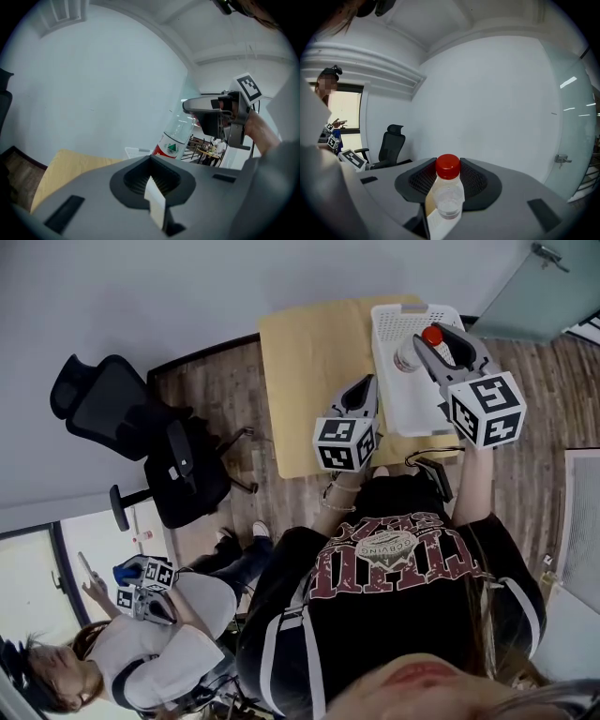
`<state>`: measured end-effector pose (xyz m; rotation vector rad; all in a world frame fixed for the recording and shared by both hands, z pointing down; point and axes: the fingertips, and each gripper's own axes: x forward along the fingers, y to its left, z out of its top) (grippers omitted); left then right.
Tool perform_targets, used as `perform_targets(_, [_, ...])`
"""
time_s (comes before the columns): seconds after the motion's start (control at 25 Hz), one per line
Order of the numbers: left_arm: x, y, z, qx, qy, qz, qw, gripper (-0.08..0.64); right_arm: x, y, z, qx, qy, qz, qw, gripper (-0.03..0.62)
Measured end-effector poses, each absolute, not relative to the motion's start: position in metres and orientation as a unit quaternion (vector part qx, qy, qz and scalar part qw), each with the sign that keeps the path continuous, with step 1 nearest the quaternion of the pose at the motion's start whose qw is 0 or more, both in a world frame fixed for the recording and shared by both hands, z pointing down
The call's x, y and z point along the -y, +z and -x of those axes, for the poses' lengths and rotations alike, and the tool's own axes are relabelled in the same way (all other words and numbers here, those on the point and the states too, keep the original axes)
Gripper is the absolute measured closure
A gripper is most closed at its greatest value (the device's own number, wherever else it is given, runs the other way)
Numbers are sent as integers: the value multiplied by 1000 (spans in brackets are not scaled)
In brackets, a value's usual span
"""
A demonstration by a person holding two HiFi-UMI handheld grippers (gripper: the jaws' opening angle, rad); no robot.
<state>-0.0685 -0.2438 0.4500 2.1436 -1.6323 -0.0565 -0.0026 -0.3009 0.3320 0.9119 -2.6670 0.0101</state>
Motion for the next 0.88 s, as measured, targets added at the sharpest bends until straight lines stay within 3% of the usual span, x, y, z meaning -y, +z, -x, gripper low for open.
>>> perform_targets(0.4, [233, 449, 104, 615, -27, -756, 223, 513, 283, 321, 54, 956, 4, -256, 141, 434])
perform_targets(0.88, [212, 454, 134, 646, -31, -727, 228, 512, 276, 349, 104, 964, 7, -208, 164, 434])
